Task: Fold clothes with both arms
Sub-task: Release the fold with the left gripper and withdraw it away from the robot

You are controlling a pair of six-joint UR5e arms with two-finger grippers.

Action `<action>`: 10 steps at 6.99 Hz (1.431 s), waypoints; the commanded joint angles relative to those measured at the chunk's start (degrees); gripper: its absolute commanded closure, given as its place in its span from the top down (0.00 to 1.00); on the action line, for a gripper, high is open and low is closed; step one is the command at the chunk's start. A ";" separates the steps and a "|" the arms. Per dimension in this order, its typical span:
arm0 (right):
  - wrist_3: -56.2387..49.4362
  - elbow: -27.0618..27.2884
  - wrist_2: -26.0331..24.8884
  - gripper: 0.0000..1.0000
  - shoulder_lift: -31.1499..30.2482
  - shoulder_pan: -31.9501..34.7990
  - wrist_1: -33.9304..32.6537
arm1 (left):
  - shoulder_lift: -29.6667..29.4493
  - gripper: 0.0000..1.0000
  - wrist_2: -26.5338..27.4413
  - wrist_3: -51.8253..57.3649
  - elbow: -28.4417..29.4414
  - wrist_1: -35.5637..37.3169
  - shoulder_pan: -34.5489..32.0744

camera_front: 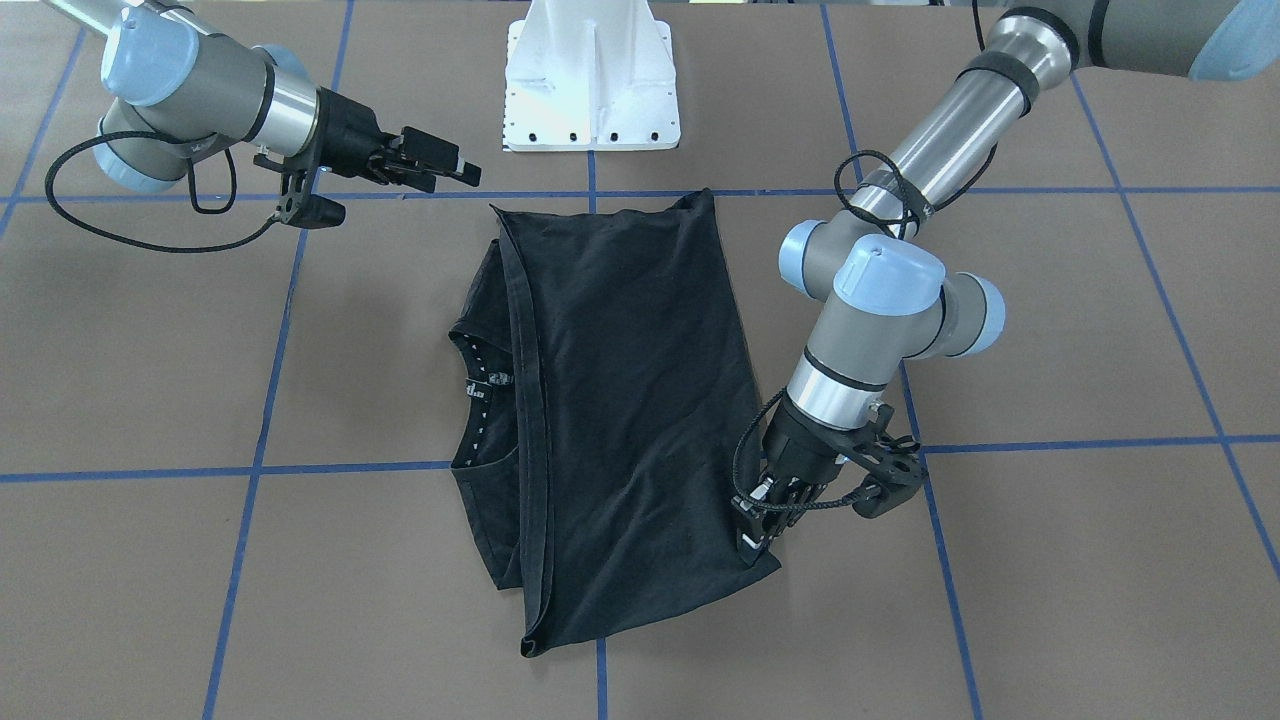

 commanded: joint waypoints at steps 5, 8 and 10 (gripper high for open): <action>-26.24 0.37 -0.18 1.00 3.13 2.36 -15.16 | 8.85 1.00 -5.03 8.31 -11.57 0.29 -2.37; -40.57 0.55 -3.59 1.00 8.04 1.57 -30.00 | 21.84 1.00 -9.13 12.58 -26.21 3.88 -4.67; -47.19 0.90 -12.18 1.00 12.62 -2.98 -41.54 | 29.16 1.00 -10.35 18.75 -37.91 13.52 -4.93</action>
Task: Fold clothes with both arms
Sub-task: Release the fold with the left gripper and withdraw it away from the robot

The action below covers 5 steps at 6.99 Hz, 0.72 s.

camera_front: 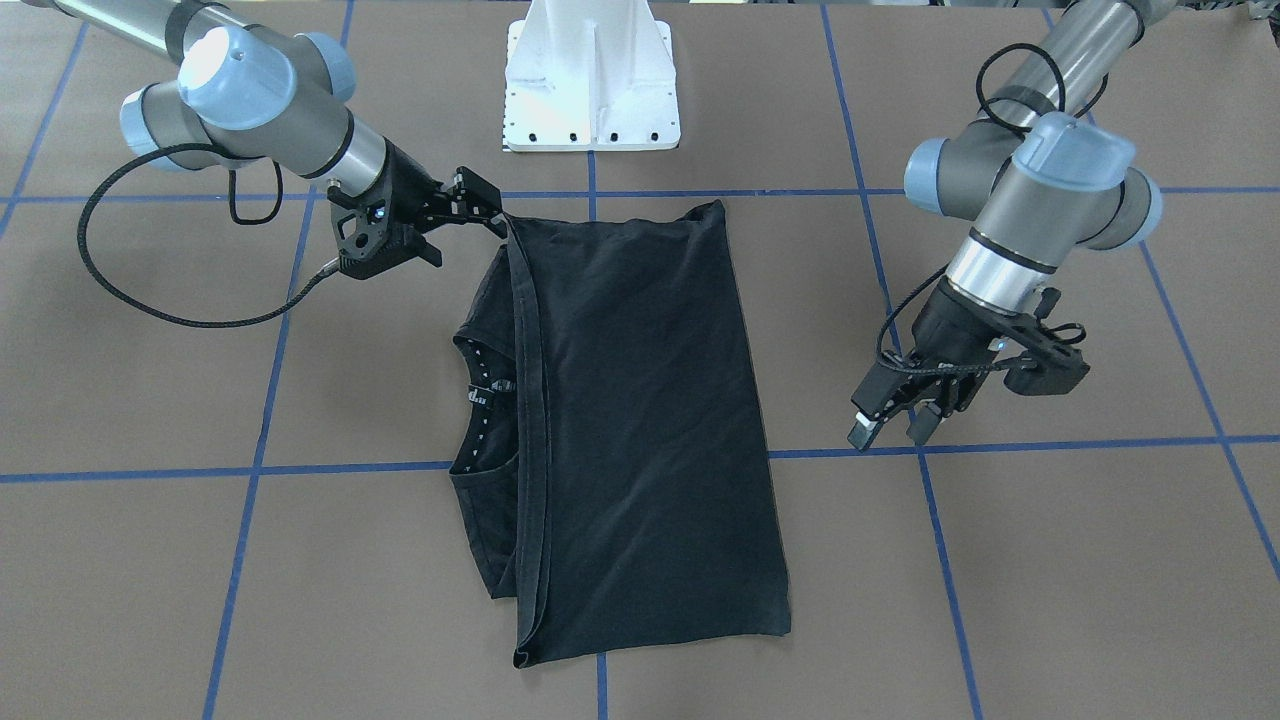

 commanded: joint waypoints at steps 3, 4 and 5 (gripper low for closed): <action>-8.34 2.49 -17.43 1.00 5.20 -10.76 -19.63 | 8.28 1.00 -1.97 3.19 -10.19 4.97 -0.13; -8.44 2.94 -23.94 1.00 6.51 -14.11 -25.84 | 8.28 1.00 -1.98 3.19 -10.36 4.97 -0.13; -8.70 3.47 -25.14 1.00 6.87 -15.01 -28.69 | 8.37 1.00 -2.07 3.19 -10.63 4.97 -0.13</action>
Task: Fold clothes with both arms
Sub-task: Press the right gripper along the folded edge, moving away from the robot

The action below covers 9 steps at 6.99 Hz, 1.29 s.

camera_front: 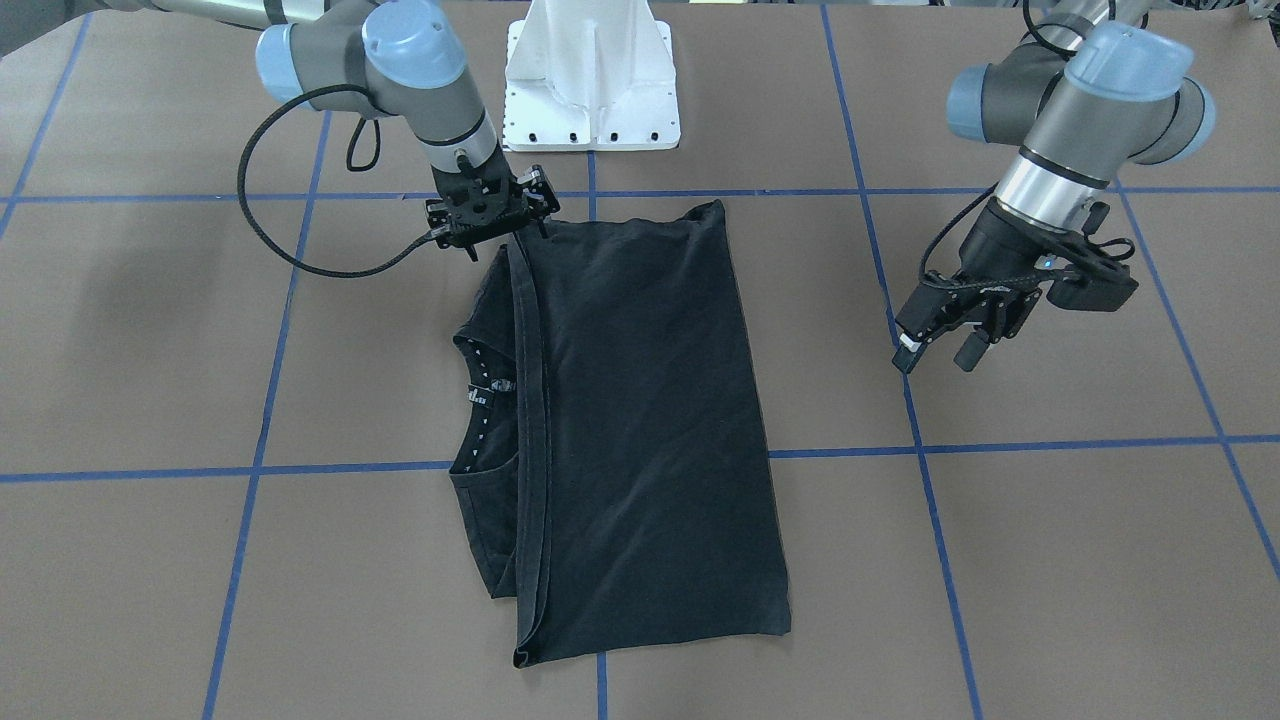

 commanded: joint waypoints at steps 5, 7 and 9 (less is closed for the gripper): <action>-4.15 -0.28 -5.51 1.00 1.12 -4.69 -9.88 | 0.14 1.00 -0.17 -0.52 -0.31 -0.07 0.09; -4.15 -0.63 -5.51 1.00 1.21 -4.69 -9.88 | 0.14 1.00 -0.17 -0.70 -0.31 -0.07 0.09; -4.15 -2.12 -5.51 1.00 1.12 -4.08 -9.88 | 0.14 1.00 -0.17 -0.79 -0.31 -0.07 0.09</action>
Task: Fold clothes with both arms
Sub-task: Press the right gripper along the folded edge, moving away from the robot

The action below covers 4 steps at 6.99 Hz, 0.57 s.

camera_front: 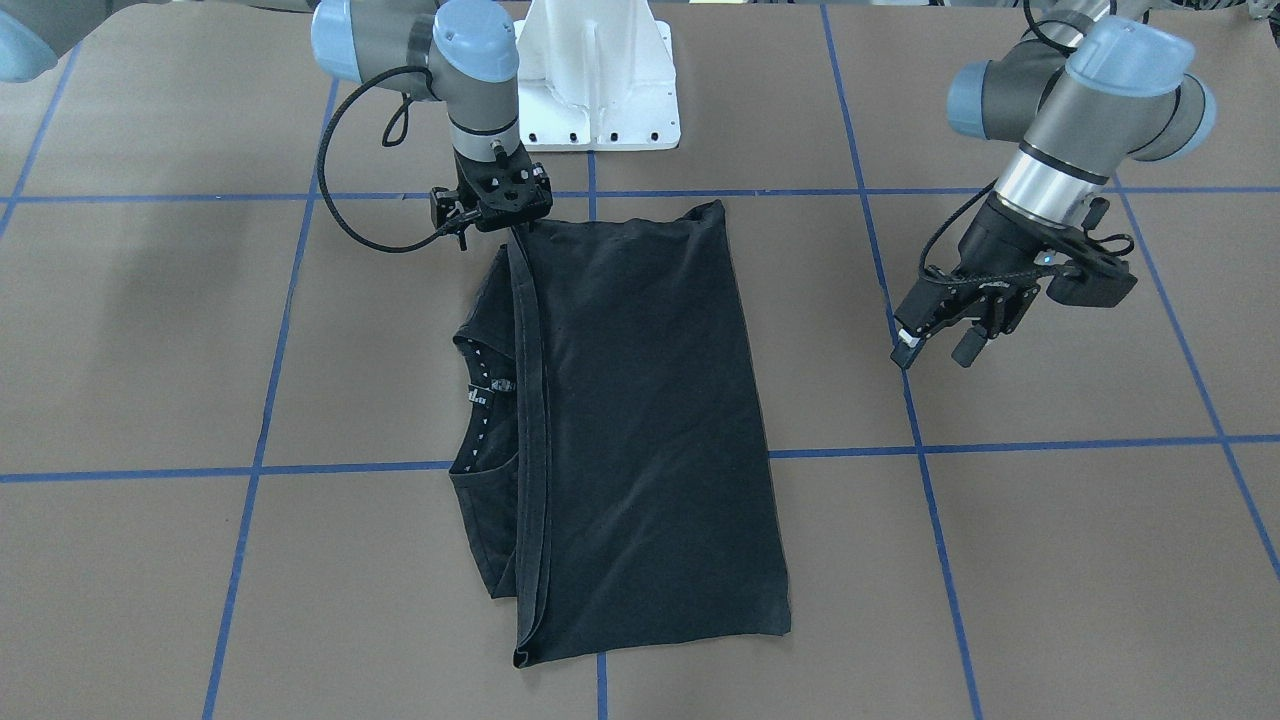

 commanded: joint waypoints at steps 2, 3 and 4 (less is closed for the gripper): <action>-0.09 -1.70 0.34 1.00 -0.12 1.97 -0.14 | 0.00 1.00 0.00 -0.26 0.00 0.00 0.00; -0.52 -1.80 1.04 1.00 -0.03 4.24 0.03 | 0.00 1.00 0.09 -0.34 0.44 -0.09 0.09; -0.96 -1.71 3.48 1.00 -0.38 6.01 0.03 | 0.00 1.00 0.09 -0.34 0.53 -0.18 0.09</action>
